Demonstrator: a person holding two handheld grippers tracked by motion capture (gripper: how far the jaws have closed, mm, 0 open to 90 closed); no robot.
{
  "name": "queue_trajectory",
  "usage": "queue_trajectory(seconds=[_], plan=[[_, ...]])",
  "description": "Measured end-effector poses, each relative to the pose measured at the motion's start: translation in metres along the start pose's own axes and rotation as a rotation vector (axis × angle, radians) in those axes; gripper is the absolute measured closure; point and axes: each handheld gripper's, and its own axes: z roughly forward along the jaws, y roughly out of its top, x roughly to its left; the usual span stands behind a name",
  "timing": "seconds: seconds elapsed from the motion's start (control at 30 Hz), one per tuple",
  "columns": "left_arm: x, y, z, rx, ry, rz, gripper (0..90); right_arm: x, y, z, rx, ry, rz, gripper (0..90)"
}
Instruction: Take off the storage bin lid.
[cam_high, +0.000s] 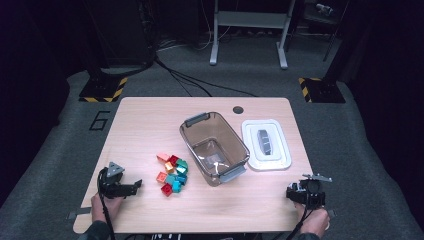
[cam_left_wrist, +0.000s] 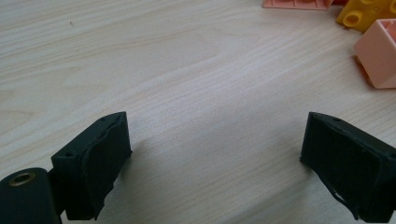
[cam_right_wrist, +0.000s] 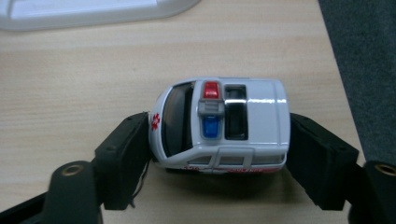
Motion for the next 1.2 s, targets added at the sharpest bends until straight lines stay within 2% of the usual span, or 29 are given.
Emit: queue_trajectory(seconds=[0.03,0.13,0.33,0.37,0.43,0.47,0.53,0.57,0.6,0.67,0.73,0.83,0.97,1.2], plan=[[0.000,0.000,0.000,0.002,0.001,-0.001,8.0,-0.002,0.001,-0.001,-0.015,-0.001,-0.018,26.0],[0.000,0.000,0.000,0.003,0.001,-0.001,8.0,-0.001,0.002,-0.001,0.003,0.000,-0.012,26.0],[0.000,0.000,0.000,0.002,0.003,0.000,8.0,-0.003,0.001,-0.001,-0.010,0.012,-0.002,26.0],[0.000,0.000,0.000,0.002,0.003,0.000,8.0,-0.004,0.000,0.000,-0.013,0.037,-0.004,26.0],[0.000,0.000,0.000,0.002,0.003,0.000,8.0,-0.005,0.000,0.000,-0.019,0.052,-0.008,26.0],[0.000,0.000,0.000,0.002,0.003,0.000,8.0,-0.004,-0.001,0.000,-0.017,0.081,-0.012,26.0],[0.000,0.000,0.000,0.005,0.002,-0.001,8.0,-0.004,-0.001,0.000,-0.022,0.086,-0.036,26.0],[0.000,0.000,0.000,0.003,0.001,-0.001,8.0,-0.004,-0.001,0.000,-0.026,0.107,-0.042,26.0],[0.000,0.000,0.000,0.004,0.002,-0.001,8.0,-0.002,-0.002,-0.001,-0.022,0.110,-0.032,26.0],[0.000,0.000,0.000,0.002,0.000,-0.001,8.0,-0.003,-0.001,0.000,-0.026,0.117,-0.051,26.0],[0.000,0.000,0.000,0.002,0.000,-0.001,8.0,0.000,-0.001,-0.001,-0.018,0.116,-0.037,26.0],[0.000,0.000,0.000,0.002,0.000,-0.001,8.0,0.000,0.003,-0.003,-0.036,0.125,-0.061,26.0],[0.000,0.000,0.000,0.005,0.002,-0.001,8.0,0.005,0.009,-0.009,-0.046,0.139,-0.061,26.0],[0.000,0.000,0.000,0.004,0.002,-0.001,8.0,0.014,0.024,-0.019,-0.078,0.165,-0.091,26.0]])
